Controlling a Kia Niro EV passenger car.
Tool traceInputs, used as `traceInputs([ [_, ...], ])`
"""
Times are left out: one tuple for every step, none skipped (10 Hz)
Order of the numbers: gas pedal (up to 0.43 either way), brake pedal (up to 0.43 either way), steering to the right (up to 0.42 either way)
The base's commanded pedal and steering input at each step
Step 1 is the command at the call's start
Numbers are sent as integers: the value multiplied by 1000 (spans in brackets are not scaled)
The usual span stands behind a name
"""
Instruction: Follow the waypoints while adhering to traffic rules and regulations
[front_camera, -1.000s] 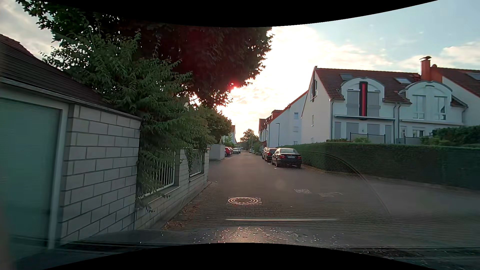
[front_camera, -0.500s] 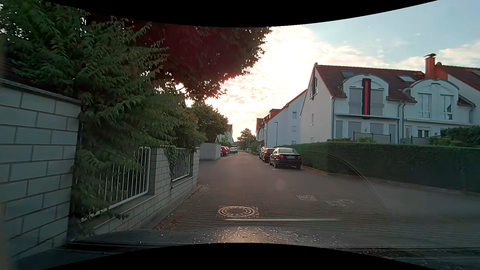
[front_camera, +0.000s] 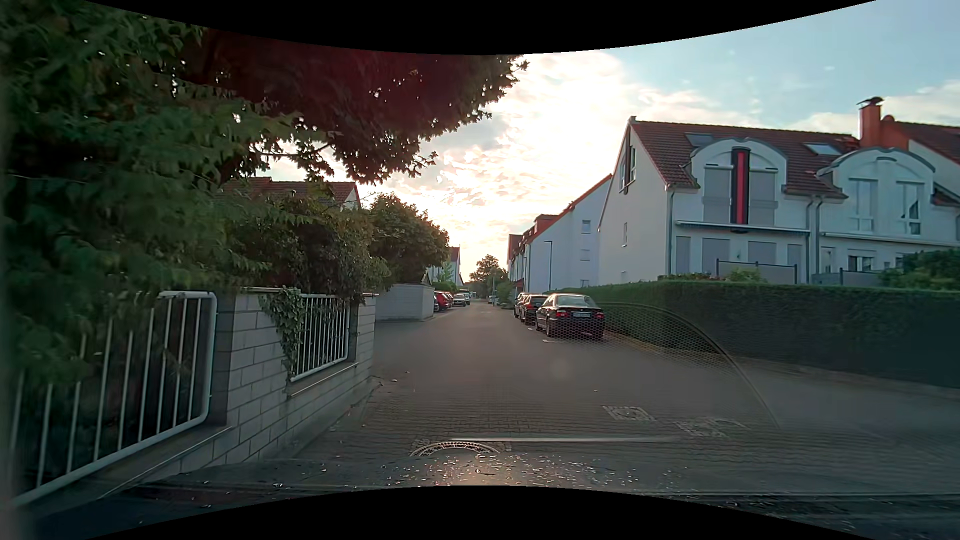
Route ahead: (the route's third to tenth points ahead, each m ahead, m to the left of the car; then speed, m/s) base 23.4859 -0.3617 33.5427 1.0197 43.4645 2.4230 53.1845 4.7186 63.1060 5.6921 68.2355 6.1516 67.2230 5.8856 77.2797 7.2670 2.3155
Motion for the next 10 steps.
traceInputs([
  [8, 0, 22],
  [8, 0, 20],
  [8, 0, 16],
  [8, 0, 10],
  [8, 0, 6],
  [8, 0, 6],
  [8, 0, 5],
  [8, 0, -1],
  [8, 0, -9],
  [8, 0, -14],
])
